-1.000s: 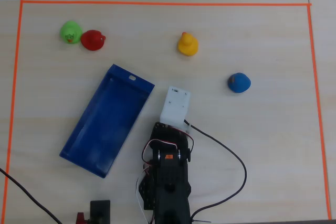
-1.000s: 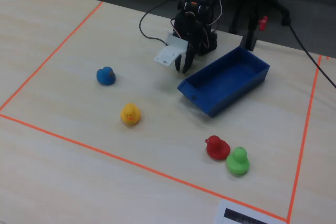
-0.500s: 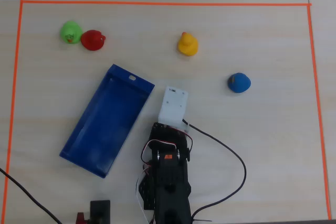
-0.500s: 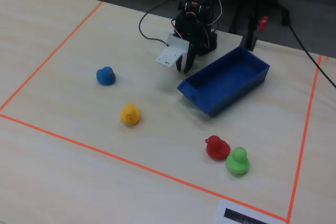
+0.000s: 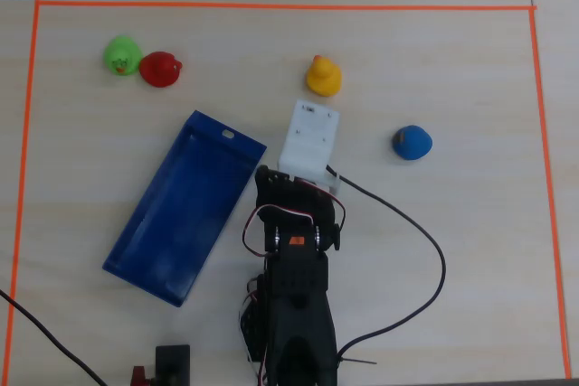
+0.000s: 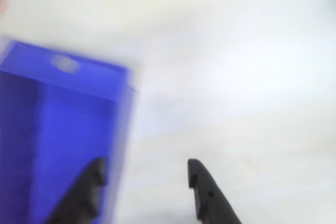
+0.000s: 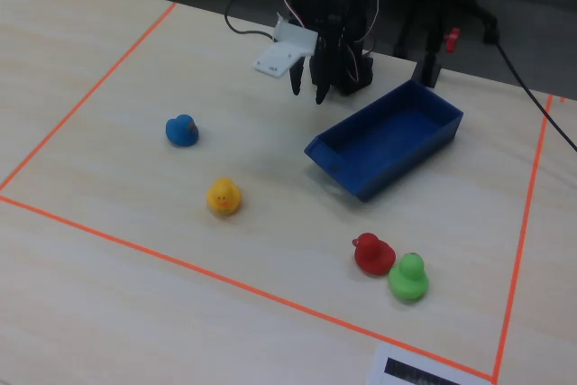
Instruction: Grasp green duck and put it into box.
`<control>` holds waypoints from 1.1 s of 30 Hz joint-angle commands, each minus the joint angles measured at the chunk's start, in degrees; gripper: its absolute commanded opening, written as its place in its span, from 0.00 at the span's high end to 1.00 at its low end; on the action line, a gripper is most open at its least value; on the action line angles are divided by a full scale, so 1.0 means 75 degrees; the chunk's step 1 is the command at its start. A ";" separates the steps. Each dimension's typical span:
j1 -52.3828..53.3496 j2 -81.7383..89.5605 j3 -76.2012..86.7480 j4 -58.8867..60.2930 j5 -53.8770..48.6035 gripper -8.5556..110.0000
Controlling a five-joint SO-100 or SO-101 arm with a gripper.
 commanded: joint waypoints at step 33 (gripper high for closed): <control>-0.3598 -1.0184 -0.8473 -0.3176 0.2379 0.66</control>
